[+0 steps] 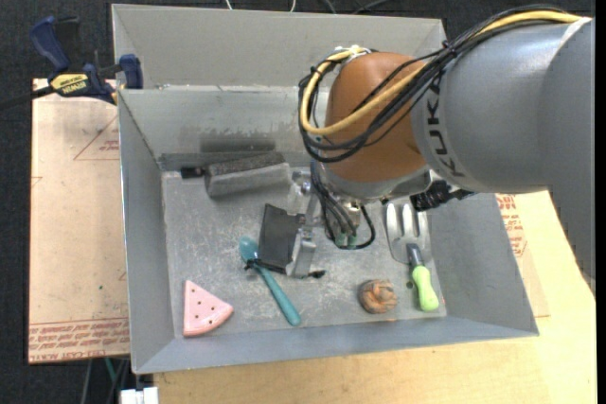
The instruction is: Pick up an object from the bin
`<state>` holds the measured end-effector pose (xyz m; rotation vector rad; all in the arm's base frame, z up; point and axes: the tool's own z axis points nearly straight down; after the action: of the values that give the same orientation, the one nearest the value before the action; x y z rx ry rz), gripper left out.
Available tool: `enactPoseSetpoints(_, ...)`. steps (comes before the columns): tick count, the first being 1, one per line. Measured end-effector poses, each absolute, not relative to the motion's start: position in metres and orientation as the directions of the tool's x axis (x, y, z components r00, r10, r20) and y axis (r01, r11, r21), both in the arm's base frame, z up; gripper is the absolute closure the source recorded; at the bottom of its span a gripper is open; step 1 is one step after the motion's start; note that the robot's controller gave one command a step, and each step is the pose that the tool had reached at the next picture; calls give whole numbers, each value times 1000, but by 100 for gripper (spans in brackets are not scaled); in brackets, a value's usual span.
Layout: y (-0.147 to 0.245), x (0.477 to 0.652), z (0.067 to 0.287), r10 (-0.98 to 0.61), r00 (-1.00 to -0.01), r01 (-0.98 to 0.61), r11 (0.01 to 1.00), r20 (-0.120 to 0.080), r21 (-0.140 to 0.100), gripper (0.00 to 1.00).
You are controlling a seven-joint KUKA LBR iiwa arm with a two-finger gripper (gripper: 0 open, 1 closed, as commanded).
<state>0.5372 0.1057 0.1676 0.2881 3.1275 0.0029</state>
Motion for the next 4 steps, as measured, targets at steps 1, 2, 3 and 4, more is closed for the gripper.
enactPoseSetpoints(1, 87, 571, 155, 417, -909, 417, 909, -5, 5, 0)
enactPoseSetpoints(2, 99, 549, 105, 460, -888, 460, 888, 6, 0, 0)
enactPoseSetpoints(3, 101, 556, 92, 152, -988, 152, 988, -2, 2, 0)
enactPoseSetpoints(4, 99, 534, 75, 638, -770, 638, 770, 5, 1, 100)
